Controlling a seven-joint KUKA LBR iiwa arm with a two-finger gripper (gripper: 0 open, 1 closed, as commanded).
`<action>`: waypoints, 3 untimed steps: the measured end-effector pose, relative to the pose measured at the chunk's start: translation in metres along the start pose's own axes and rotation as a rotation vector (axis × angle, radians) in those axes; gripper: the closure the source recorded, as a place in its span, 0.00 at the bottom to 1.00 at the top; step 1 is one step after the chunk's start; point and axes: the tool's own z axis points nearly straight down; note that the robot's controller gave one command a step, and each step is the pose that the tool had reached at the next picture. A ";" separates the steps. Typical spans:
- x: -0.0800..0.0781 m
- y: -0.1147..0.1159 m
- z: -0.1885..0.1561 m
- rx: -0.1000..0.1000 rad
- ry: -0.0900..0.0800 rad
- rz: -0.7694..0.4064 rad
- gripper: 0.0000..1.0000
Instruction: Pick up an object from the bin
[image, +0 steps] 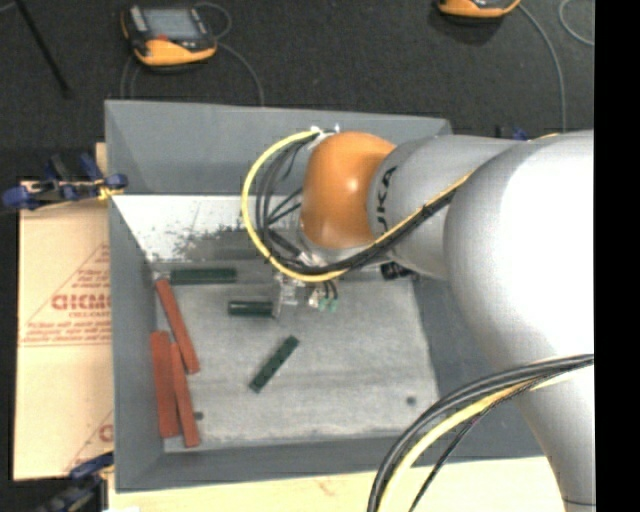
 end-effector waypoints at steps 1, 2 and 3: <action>0.000 0.000 0.000 0.000 0.000 0.000 1.00; -0.001 0.003 -0.036 0.000 0.010 0.029 1.00; -0.012 0.028 -0.060 -0.001 0.003 0.086 1.00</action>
Offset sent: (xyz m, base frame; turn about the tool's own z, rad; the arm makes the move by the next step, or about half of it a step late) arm 0.0026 0.0052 0.0525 0.0410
